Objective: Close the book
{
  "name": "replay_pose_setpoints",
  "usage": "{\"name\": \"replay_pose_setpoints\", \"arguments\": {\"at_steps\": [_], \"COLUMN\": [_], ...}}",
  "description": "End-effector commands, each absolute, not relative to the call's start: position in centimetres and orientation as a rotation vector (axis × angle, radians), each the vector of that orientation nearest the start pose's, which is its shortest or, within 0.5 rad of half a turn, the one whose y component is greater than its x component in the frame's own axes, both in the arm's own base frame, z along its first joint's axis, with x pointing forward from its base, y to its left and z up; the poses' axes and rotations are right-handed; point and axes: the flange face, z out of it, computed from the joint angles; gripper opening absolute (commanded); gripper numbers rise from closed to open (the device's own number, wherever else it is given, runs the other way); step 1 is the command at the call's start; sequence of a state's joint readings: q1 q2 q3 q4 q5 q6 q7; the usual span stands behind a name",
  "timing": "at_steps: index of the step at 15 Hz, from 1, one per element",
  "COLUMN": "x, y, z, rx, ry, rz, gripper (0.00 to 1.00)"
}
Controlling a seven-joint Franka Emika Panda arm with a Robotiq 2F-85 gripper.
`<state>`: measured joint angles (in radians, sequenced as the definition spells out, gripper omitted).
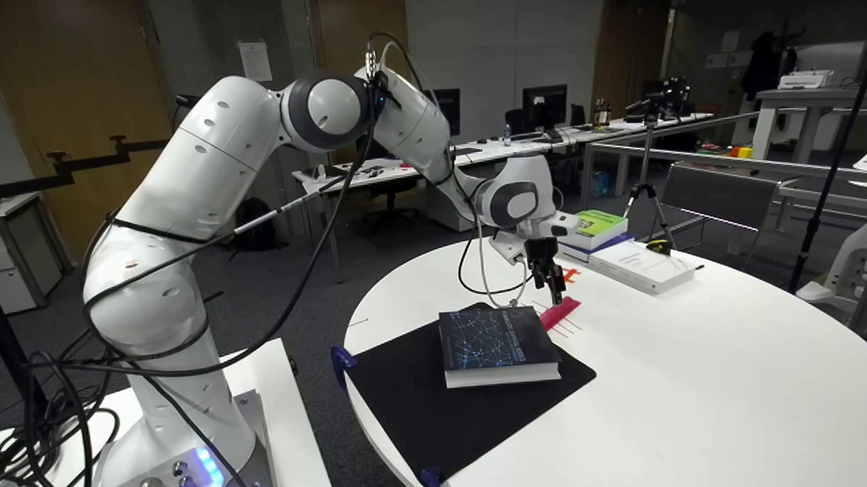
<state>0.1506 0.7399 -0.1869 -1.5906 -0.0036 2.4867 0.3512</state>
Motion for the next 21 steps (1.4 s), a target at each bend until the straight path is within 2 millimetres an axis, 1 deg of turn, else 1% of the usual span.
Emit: {"name": "replay_pose_setpoints", "arguments": {"at_steps": [1, 5, 7, 11, 14, 17, 21], "x": [71.6, 71.4, 71.3, 71.3, 70.7, 69.8, 68.2], "y": [-1.5, -1.6, -1.6, -1.6, -1.2, -0.6, 0.1], "z": [20.7, 18.2, 17.4, 16.7, 16.7, 16.5, 15.6], "rx": [-3.190, -3.221, -3.232, -3.251, -3.259, -3.276, -3.313], "ry": [0.528, 0.518, 0.510, 0.496, 0.479, 0.440, 0.374], "rz": [-0.311, -0.263, -0.248, -0.227, -0.213, -0.158, -0.087], "gripper": [1.00, 1.00, 1.00, 1.00, 1.00, 1.00, 1.00]}}
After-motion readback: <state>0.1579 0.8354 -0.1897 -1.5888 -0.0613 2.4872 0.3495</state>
